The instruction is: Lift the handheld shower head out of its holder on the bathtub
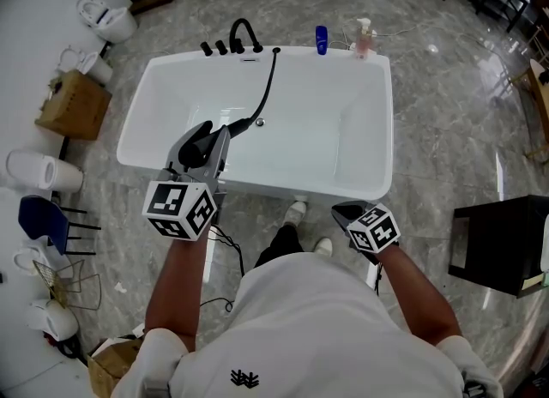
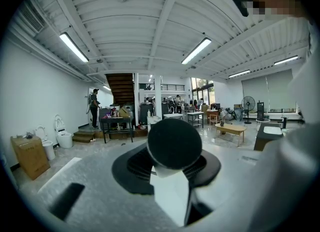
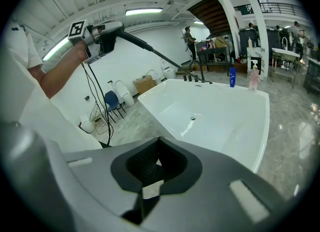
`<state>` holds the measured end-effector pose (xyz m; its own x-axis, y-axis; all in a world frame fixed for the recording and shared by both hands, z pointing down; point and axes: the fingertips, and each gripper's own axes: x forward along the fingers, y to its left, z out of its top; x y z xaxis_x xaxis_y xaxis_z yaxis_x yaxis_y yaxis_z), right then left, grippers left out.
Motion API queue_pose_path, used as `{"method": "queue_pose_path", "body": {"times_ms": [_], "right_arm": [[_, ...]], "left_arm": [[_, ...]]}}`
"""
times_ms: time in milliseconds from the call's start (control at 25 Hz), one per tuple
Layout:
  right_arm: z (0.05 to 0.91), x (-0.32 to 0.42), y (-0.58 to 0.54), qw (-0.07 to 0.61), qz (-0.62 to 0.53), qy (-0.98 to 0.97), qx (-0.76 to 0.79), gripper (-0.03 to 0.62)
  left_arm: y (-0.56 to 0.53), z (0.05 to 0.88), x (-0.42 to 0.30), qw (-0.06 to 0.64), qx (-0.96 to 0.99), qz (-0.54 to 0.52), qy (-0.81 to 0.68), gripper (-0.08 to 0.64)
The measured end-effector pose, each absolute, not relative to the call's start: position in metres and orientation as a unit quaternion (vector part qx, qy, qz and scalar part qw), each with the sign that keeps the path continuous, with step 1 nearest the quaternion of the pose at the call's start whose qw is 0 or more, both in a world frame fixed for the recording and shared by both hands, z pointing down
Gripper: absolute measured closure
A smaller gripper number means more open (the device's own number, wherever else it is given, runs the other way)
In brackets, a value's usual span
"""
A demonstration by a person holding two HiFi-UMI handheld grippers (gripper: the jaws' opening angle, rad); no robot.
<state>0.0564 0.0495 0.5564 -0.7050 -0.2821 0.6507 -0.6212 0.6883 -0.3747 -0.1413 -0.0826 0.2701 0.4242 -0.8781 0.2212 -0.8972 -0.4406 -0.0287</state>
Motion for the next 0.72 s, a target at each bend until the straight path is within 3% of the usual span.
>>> {"method": "queue_pose_path", "body": {"times_ms": [720], "right_arm": [[0.559, 0.055, 0.035, 0.282, 0.291, -0.874, 0.267, 0.58]], "left_arm": [[-0.097, 0.259, -0.138, 0.037, 0.849, 0.102, -0.517, 0.433]]}}
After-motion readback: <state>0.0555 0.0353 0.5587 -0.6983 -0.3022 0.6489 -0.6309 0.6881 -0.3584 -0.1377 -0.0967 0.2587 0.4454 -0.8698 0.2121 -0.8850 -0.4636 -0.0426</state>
